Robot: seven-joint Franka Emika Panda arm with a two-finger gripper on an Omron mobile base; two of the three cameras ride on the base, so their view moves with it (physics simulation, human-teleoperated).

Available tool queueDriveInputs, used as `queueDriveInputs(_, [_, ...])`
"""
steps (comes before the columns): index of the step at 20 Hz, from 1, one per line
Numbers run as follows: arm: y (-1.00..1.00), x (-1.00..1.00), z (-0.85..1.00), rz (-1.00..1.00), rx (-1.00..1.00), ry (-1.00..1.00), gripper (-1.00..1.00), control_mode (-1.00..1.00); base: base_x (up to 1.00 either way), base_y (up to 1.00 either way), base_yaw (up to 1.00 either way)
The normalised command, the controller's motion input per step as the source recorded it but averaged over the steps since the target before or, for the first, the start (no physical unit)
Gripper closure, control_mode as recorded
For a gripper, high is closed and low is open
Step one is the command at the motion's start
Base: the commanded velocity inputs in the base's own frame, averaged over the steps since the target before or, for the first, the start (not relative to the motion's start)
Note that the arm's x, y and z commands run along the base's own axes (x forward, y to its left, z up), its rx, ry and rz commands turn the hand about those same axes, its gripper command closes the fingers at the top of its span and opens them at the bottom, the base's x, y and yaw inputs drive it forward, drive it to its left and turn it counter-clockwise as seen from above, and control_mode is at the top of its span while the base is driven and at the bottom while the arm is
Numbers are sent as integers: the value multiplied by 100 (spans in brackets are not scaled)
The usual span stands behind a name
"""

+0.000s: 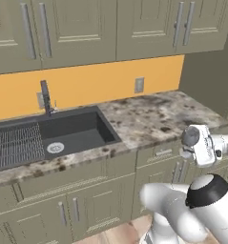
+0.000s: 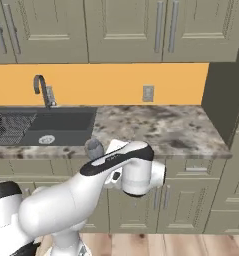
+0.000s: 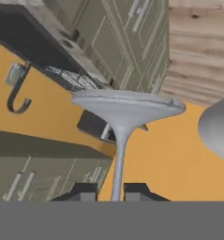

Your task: Retrieve the wine glasses from the counter and place one next to each plate.

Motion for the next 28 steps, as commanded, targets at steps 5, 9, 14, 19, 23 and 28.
queueDriveInputs(5, [0,0,0,0,0,0,100,100,-83,100,34])
queueDriveInputs(9, [0,0,0,0,0,0,100,100,-32,99,67])
queueDriveInputs(14, [0,0,0,0,0,0,100,100,-7,72,87])
queueDriveInputs(19, [0,0,0,0,0,0,100,100,0,45,92])
queueDriveInputs(23, [0,0,0,0,0,0,100,100,0,34,93])
queueDriveInputs(28, [0,0,0,0,0,0,100,100,26,31,85])
